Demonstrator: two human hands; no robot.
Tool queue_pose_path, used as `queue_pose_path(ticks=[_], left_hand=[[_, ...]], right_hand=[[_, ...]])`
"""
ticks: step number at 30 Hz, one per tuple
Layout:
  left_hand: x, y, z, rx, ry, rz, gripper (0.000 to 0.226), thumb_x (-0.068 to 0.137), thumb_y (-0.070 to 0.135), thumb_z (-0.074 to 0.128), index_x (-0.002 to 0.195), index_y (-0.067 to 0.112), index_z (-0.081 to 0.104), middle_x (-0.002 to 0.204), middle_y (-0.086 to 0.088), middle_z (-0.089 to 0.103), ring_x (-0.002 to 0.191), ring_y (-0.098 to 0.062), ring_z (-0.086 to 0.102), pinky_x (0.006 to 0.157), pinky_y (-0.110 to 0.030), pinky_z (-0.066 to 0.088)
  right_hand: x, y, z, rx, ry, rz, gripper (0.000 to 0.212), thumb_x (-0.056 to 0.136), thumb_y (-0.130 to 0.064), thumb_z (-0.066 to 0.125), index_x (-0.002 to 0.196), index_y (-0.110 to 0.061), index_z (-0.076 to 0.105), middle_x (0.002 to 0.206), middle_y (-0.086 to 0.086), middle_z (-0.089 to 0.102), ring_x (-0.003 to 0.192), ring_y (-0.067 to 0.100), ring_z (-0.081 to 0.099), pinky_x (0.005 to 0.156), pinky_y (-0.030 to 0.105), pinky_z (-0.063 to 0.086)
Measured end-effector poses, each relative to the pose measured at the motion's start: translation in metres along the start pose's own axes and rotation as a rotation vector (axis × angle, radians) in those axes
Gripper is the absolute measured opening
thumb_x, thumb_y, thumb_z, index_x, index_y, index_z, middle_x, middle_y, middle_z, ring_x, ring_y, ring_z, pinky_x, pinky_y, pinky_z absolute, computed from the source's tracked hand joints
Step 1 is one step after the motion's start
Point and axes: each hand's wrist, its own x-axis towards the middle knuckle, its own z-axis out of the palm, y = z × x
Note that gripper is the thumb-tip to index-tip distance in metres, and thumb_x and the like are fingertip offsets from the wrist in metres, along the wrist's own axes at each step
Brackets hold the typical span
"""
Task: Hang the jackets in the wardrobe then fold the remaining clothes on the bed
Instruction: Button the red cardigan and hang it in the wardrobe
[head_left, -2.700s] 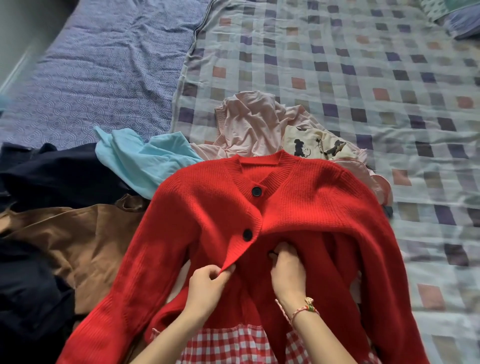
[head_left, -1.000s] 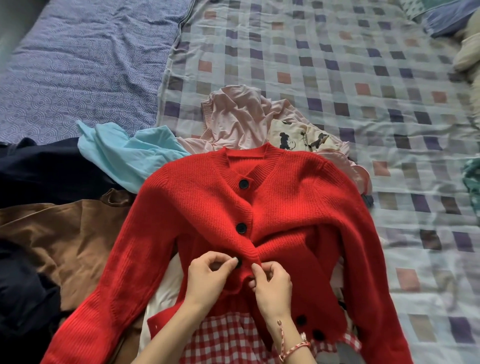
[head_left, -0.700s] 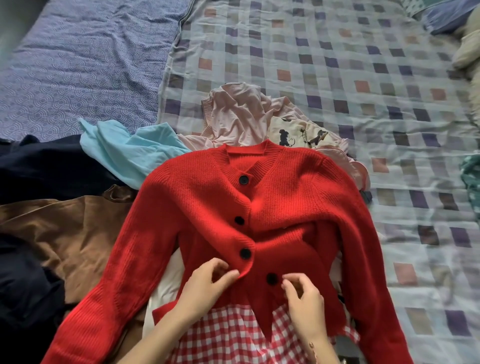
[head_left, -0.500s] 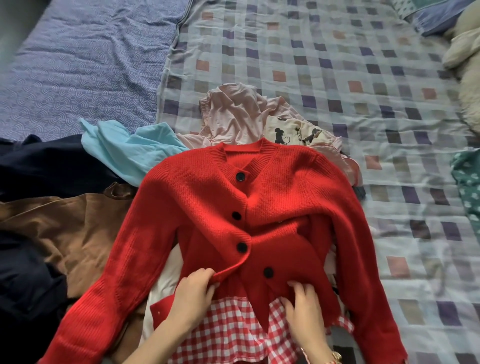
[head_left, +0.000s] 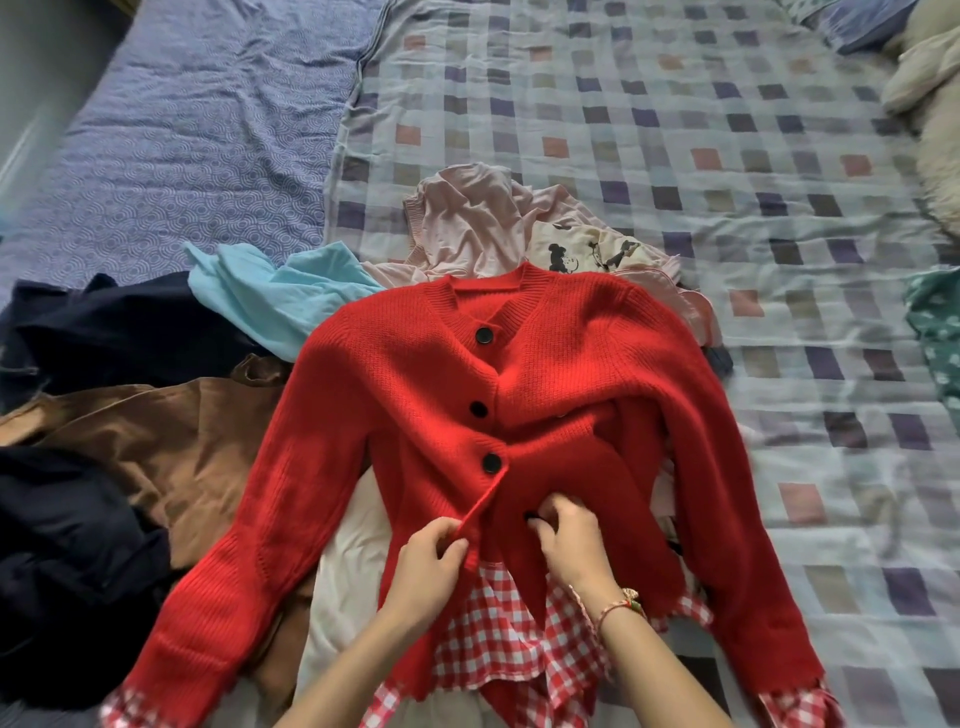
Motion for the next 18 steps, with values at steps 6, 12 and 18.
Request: queue_pose_path(ticks=[6, 12, 18], left_hand=[[-0.009, 0.017, 0.016, 0.020, 0.030, 0.015, 0.030, 0.080, -0.002, 0.052, 0.075, 0.026, 0.062, 0.065, 0.005, 0.061, 0.053, -0.002, 0.049, 0.059, -0.021, 0.045], [-0.021, 0.037, 0.029, -0.121, 0.051, 0.003, 0.037, 0.080, -0.013, 0.039, 0.082, 0.020, 0.057, 0.073, -0.003, 0.055, 0.042, -0.003, 0.052, 0.045, -0.027, 0.053], [-0.029, 0.041, 0.032, -0.198, 0.076, -0.020, 0.034, 0.083, -0.012, 0.042, 0.090, 0.014, 0.062, 0.077, -0.009, 0.063, 0.044, -0.003, 0.054, 0.047, -0.027, 0.054]], right_hand=[[-0.036, -0.011, -0.009, 0.421, 0.024, 0.089, 0.024, 0.072, -0.006, 0.076, 0.065, -0.023, 0.059, 0.060, -0.006, 0.062, 0.057, 0.000, 0.055, 0.060, 0.013, 0.044], [-0.048, -0.017, -0.009, 0.711, -0.012, 0.108, 0.018, 0.081, 0.000, 0.067, 0.071, -0.014, 0.067, 0.064, 0.000, 0.068, 0.059, 0.006, 0.060, 0.058, 0.021, 0.048], [-0.052, -0.023, -0.013, 0.778, 0.012, 0.138, 0.017, 0.086, 0.000, 0.061, 0.073, -0.010, 0.064, 0.064, -0.002, 0.066, 0.050, 0.003, 0.059, 0.051, 0.016, 0.046]])
